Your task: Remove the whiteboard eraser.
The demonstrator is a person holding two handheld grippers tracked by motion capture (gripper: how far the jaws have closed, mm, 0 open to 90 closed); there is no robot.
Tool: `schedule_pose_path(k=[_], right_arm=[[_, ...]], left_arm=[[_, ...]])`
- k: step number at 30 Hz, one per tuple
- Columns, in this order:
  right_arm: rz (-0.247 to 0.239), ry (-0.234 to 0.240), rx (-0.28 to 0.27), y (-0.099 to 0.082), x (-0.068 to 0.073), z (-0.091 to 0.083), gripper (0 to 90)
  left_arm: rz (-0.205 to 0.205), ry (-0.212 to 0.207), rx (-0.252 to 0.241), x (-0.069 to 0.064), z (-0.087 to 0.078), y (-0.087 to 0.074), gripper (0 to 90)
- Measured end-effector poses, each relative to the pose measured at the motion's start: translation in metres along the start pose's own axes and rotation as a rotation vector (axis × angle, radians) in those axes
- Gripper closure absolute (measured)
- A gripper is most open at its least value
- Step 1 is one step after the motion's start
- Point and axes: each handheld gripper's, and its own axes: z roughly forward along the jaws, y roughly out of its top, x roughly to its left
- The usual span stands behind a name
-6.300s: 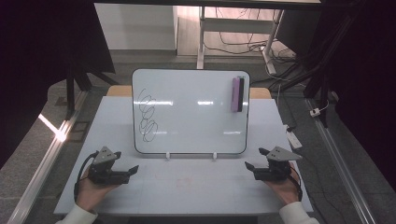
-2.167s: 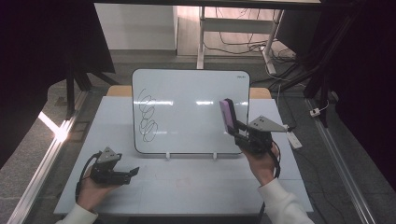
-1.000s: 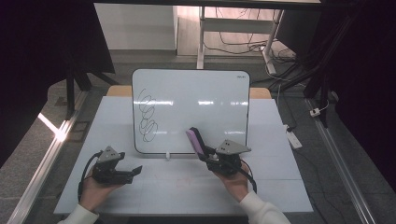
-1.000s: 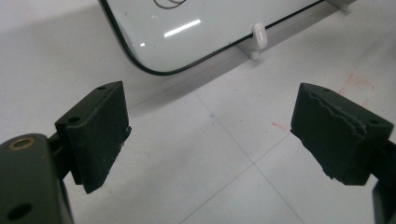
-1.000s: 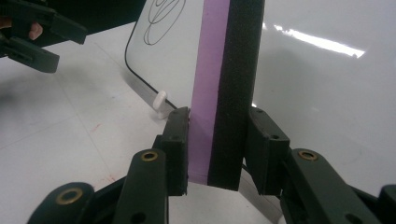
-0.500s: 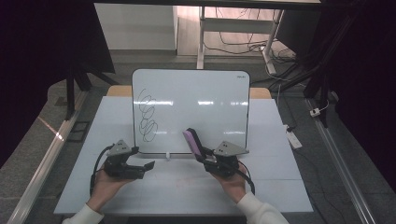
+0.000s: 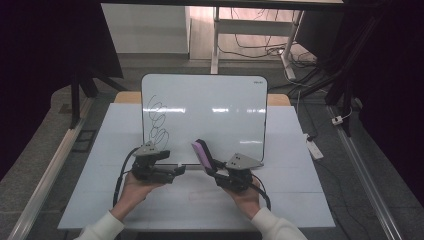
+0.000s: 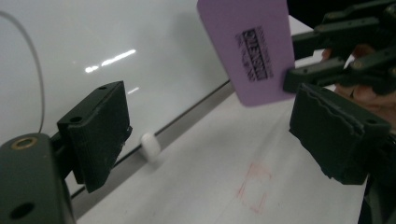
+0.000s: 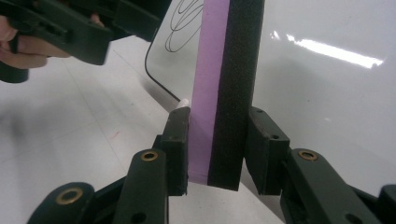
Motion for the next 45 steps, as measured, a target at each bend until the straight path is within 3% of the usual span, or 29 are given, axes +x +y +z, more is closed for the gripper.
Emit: schedule_pose_path(k=[11,17,25,28,37,42,45], right_arm=[[-0.003,0.039,-0.033,-0.002,0.009,0.005,62.7],[-0.020,0.032,-0.061,-0.002,0.014,0.006,62.6],[-0.036,0.041,-0.077,-0.003,0.017,0.007,62.6],[-0.042,0.043,-0.080,-0.002,0.018,0.007,62.5],[-0.041,0.067,-0.067,-0.003,0.017,0.009,58.9],[-0.016,0.089,-0.055,-0.002,0.013,0.008,45.3],[-0.005,0.087,-0.077,0.000,0.006,-0.001,41.5]], left_arm=[[-0.021,-0.079,-0.012,-0.007,0.019,0.011,15.2],[-0.067,-0.120,-0.028,-0.004,0.025,0.014,17.4],[-0.093,-0.175,-0.033,-0.002,0.032,0.015,28.7],[-0.087,-0.177,-0.036,-0.003,0.032,0.016,35.3],[-0.058,-0.157,-0.044,-0.007,0.029,0.016,39.0],[-0.061,-0.131,-0.049,-0.001,0.020,0.018,39.6],[-0.035,-0.086,-0.039,0.002,0.011,0.019,39.8]])
